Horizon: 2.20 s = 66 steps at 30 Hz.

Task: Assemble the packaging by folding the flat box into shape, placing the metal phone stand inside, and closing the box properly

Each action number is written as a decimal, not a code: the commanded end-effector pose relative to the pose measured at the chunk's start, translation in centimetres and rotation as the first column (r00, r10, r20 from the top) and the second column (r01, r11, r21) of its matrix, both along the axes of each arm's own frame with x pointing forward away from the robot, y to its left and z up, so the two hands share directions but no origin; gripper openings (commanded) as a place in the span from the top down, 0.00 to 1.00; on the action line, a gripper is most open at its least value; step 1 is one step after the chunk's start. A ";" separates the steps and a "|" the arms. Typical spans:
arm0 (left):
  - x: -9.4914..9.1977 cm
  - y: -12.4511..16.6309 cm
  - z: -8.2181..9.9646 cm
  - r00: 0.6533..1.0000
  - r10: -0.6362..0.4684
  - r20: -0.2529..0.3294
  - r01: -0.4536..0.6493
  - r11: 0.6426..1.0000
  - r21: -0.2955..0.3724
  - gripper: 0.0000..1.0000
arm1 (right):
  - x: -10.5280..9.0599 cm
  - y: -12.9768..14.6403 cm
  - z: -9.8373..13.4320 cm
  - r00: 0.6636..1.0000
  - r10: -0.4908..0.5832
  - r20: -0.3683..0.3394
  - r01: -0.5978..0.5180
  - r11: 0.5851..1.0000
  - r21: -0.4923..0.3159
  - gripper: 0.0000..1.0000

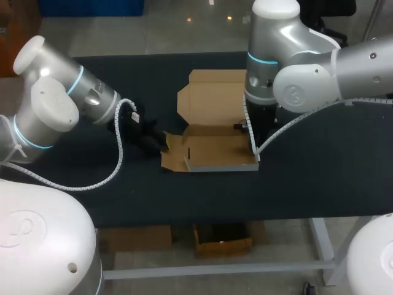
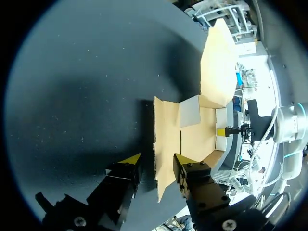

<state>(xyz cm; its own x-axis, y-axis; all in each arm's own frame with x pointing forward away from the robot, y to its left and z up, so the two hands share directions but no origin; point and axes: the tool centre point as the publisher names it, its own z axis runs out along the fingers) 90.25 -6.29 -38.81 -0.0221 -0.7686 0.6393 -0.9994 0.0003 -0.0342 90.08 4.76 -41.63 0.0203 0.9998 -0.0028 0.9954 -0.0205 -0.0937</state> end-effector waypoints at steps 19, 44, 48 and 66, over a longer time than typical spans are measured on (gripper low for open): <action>-0.1 -3.1 0.8 0.995 0.077 0.055 -0.087 0.975 0.205 1.00 | 0.1 0.0 0.0 1.000 0.001 -0.004 -0.001 1.000 0.000 1.00; 0.8 -6.6 2.5 0.990 0.073 0.117 -0.122 0.859 0.497 0.98 | 0.1 0.0 0.0 1.000 0.001 -0.004 -0.001 1.000 0.000 1.00; 0.7 -6.6 2.9 0.991 0.071 0.115 -0.120 0.855 0.504 0.83 | 0.1 0.0 0.0 1.000 0.001 -0.004 -0.001 1.000 0.000 1.00; 0.2 -0.6 4.6 0.992 0.098 0.078 -0.120 0.925 0.360 0.71 | 0.1 0.0 0.0 1.000 0.001 -0.004 -0.001 1.000 0.000 1.00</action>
